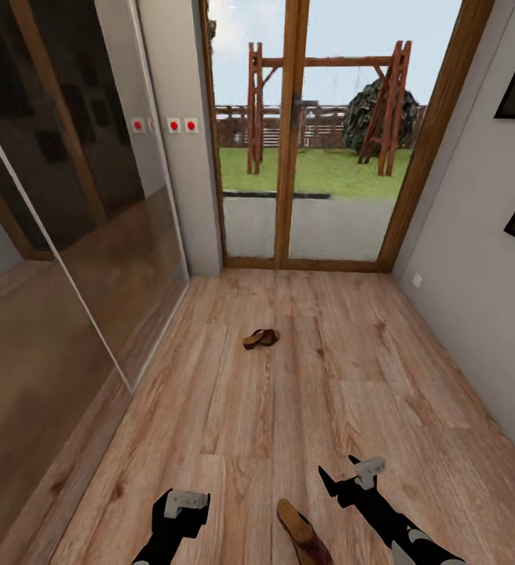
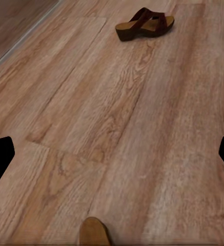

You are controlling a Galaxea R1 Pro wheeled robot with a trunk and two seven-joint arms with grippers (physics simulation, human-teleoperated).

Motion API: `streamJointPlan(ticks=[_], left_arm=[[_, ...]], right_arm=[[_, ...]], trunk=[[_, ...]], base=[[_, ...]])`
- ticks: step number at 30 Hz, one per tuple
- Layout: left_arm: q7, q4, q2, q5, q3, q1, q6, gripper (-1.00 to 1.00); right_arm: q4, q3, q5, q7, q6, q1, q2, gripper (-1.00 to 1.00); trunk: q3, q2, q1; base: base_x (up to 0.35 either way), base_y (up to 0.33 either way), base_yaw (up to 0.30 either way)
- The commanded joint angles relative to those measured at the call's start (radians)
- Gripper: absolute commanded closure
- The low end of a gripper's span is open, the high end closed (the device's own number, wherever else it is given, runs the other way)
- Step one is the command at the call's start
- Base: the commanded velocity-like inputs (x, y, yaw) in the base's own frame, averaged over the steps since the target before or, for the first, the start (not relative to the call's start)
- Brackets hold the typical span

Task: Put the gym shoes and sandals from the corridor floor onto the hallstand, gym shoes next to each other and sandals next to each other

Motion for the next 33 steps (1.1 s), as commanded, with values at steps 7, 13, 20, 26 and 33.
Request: streamJointPlan(ticks=[7, 13, 20, 26, 33], left_arm=[[0.000, 0.000, 0.000, 0.000, 0.000, 0.000, 0.000, -1.00], [0.000, 0.000, 0.000, 0.000, 0.000, 0.000, 0.000, -1.00], [0.000, 0.000, 0.000, 0.000, 0.000, 0.000, 0.000, -1.00], [0.000, 0.000, 0.000, 0.000, 0.000, 0.000, 0.000, -1.00], [0.000, 0.000, 0.000, 0.000, 0.000, 0.000, 0.000, -1.00]], right_arm=[[0.000, 0.000, 0.000, 0.000, 0.000, 0.000, 0.000, -1.00], [0.000, 0.000, 0.000, 0.000, 0.000, 0.000, 0.000, -1.00], [0.000, 0.000, 0.000, 0.000, 0.000, 0.000, 0.000, -1.00], [0.000, 0.000, 0.000, 0.000, 0.000, 0.000, 0.000, -1.00], [0.000, 0.000, 0.000, 0.000, 0.000, 0.000, 0.000, -1.00]], trunk=[[0.000, 0.000, 0.000], [0.000, 0.000, 0.000], [0.000, 0.000, 0.000], [0.000, 0.000, 0.000], [0.000, 0.000, 0.000]], base=[[0.000, -0.336, 0.000], [0.000, -0.335, 0.000], [0.000, -0.335, 0.000], [0.000, -0.336, 0.000], [0.000, -0.335, 0.000]])
